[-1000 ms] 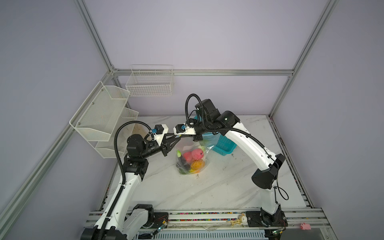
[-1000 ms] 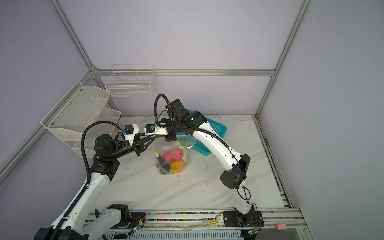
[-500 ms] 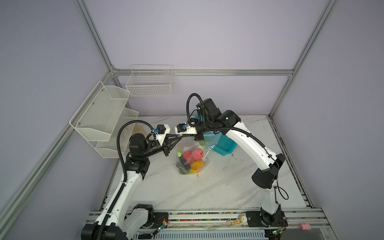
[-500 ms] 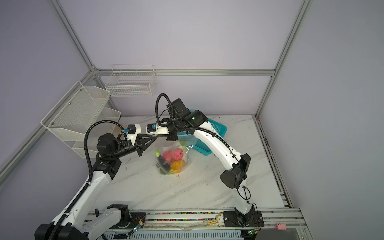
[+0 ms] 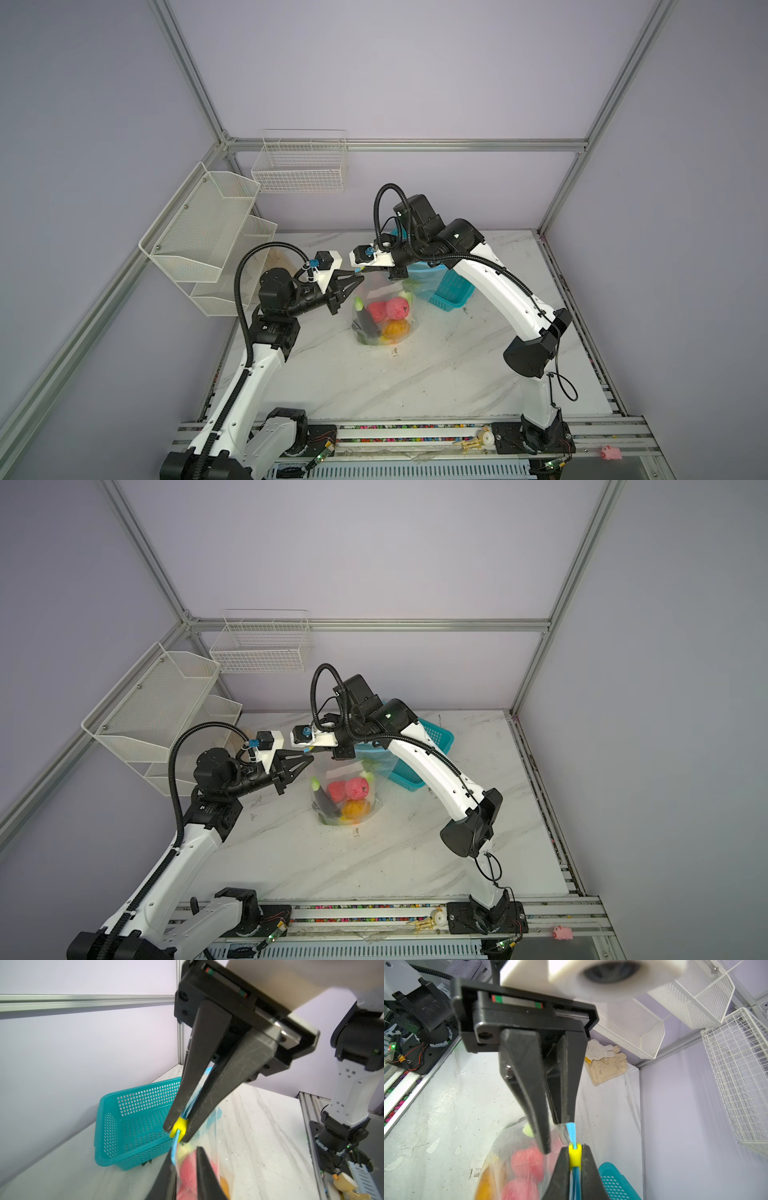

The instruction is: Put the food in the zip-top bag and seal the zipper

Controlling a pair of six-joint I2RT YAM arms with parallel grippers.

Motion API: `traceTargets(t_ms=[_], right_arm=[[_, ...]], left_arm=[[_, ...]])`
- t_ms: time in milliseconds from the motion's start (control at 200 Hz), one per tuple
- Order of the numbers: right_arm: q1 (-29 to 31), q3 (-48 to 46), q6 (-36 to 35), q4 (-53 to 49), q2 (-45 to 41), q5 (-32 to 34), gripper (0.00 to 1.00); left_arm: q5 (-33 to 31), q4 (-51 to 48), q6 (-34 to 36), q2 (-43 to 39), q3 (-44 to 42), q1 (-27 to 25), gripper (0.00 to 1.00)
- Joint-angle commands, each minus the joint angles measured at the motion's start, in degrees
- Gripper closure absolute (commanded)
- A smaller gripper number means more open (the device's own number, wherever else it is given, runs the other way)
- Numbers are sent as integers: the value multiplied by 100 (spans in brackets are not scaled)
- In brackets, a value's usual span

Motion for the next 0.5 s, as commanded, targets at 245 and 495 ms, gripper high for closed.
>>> traceTargets(t_ms=[245, 495], right_arm=[[-25, 262, -40, -203, -46, -156, 100], [-85, 43, 5, -203, -156, 100, 99]], left_arm=[[-489, 32, -109, -162, 601, -99, 100], [-1198, 77, -173, -463, 362, -112, 100]])
